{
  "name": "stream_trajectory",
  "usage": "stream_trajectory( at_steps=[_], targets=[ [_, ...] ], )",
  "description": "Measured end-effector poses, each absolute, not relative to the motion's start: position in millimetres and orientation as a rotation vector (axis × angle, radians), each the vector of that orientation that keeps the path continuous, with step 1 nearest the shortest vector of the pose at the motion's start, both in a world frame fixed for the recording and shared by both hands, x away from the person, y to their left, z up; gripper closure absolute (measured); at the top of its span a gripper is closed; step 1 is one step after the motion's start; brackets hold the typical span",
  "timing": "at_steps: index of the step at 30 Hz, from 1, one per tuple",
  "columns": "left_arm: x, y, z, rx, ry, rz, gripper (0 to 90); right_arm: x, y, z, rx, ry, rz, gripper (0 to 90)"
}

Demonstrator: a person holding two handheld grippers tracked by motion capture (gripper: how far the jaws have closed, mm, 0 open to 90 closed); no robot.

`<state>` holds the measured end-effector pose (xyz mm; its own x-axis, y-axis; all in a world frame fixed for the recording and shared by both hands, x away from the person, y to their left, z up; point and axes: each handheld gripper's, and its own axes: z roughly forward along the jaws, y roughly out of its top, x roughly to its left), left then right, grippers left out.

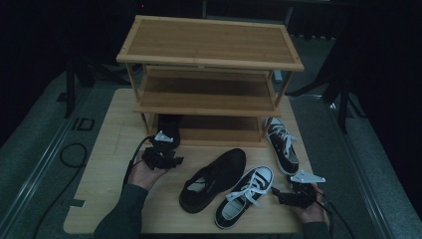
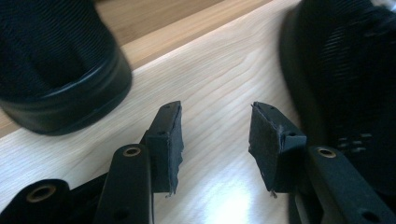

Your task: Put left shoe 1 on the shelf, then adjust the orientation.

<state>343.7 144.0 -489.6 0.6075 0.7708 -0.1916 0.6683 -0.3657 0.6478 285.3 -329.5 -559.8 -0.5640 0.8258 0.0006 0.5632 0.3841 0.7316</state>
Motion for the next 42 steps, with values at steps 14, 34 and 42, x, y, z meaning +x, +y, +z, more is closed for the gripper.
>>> stream_trajectory(
  at_steps=[14, 34, 42],
  targets=[
    [334, 124, -465, 2.124, 0.975, 0.119, 53.2, 285, -330, -560, 1.204, 2.283, 0.995, 20.3],
    [316, 88, -446, 2.214, 0.808, 0.060, 72.0, 285, -329, -560, 1.205, 2.282, 0.996, 20.3],
    [315, 68, -454, 2.311, 0.802, 0.110, 70.5, 285, -329, -560, 1.205, 2.282, 0.996, 20.4]
  ],
)
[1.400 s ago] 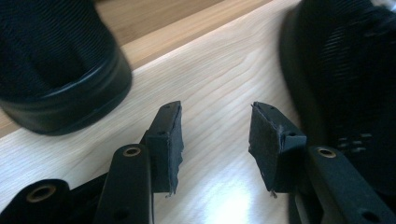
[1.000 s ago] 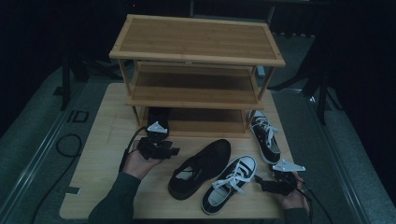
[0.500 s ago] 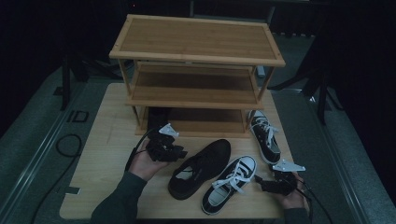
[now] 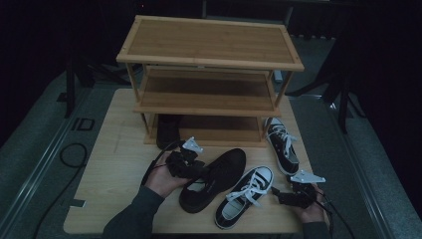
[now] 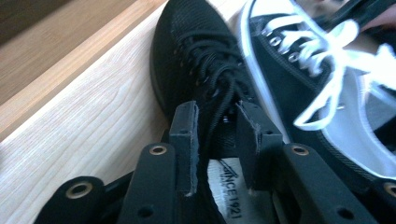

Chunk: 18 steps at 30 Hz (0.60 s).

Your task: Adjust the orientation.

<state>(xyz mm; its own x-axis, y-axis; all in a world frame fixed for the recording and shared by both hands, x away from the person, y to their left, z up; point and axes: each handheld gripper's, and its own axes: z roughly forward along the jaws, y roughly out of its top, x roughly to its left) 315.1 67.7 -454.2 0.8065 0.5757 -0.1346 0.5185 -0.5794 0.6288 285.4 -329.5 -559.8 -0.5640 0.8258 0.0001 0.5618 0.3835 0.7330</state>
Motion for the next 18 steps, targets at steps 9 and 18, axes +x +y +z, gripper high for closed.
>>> stream_trajectory(
  at_steps=[9, 18],
  targets=[
    [321, 53, -463, 2.352, 0.842, 0.151, 78.4, 285, -330, -560, 1.203, 2.283, 0.994, 20.4],
    [323, 60, -464, 2.294, 0.886, 0.117, 86.4, 285, -330, -560, 1.204, 2.283, 0.995, 20.4]
  ],
)
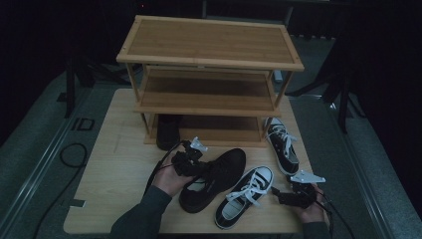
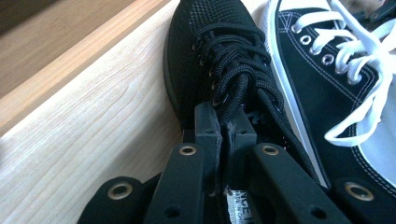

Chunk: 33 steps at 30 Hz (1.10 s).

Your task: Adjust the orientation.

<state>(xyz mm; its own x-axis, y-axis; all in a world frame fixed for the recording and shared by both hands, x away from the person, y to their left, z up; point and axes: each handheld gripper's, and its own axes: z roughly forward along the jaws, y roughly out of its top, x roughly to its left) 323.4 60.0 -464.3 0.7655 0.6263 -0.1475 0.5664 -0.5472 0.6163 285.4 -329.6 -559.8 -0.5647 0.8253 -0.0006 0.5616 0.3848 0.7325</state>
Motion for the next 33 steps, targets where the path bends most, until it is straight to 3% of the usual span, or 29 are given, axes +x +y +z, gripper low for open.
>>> stream_trajectory(
  at_steps=[33],
  targets=[
    [347, 135, -463, 2.020, 1.268, 0.301, 86.7, 285, -329, -560, 1.207, 2.284, 0.994, 20.4]
  ],
)
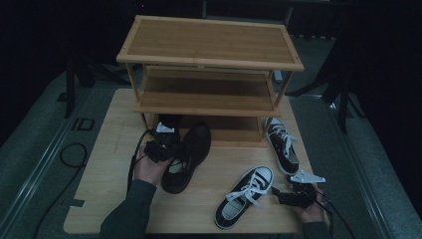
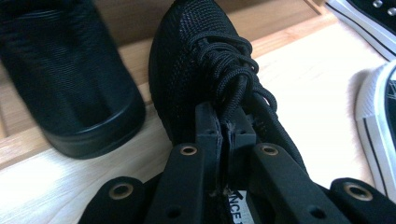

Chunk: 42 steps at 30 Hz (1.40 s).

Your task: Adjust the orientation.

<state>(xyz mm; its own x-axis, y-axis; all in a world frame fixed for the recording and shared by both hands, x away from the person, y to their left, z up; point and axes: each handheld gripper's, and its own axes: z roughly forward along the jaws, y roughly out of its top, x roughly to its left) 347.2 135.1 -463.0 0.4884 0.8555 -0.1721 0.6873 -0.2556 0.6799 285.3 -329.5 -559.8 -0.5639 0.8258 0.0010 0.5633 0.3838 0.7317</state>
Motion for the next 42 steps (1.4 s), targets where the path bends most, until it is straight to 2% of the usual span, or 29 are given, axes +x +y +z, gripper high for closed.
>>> stream_trajectory(
  at_steps=[6, 10, 14, 20, 25, 27, 29, 31, 34, 42],
  targets=[
    [347, 143, -468, 1.981, 1.303, 0.302, 86.2, 285, -329, -560, 1.206, 2.284, 0.994, 20.4],
    [346, 147, -467, 1.982, 1.280, 0.282, 79.4, 285, -329, -560, 1.206, 2.284, 0.994, 20.4],
    [344, 149, -463, 2.005, 1.253, 0.275, 67.5, 285, -329, -560, 1.206, 2.284, 0.994, 20.4],
    [333, 155, -452, 2.016, 1.192, 0.273, 63.1, 285, -330, -560, 1.204, 2.283, 0.994, 20.4],
    [320, 167, -444, 2.019, 1.156, 0.289, 68.0, 285, -330, -560, 1.203, 2.283, 0.994, 20.4],
    [316, 172, -445, 2.036, 1.159, 0.302, 75.0, 285, -330, -560, 1.204, 2.283, 0.994, 20.4],
    [316, 174, -446, 2.047, 1.162, 0.306, 76.8, 285, -330, -560, 1.204, 2.283, 0.994, 20.4],
    [315, 179, -453, 2.056, 1.188, 0.313, 83.6, 285, -329, -560, 1.207, 2.283, 0.994, 20.3],
    [315, 182, -457, 2.056, 1.202, 0.306, 88.7, 285, -329, -560, 1.208, 2.283, 0.995, 20.4],
    [317, 189, -481, 2.089, 1.261, 0.285, 89.4, 285, -329, -560, 1.207, 2.284, 0.994, 20.4]
  ],
)
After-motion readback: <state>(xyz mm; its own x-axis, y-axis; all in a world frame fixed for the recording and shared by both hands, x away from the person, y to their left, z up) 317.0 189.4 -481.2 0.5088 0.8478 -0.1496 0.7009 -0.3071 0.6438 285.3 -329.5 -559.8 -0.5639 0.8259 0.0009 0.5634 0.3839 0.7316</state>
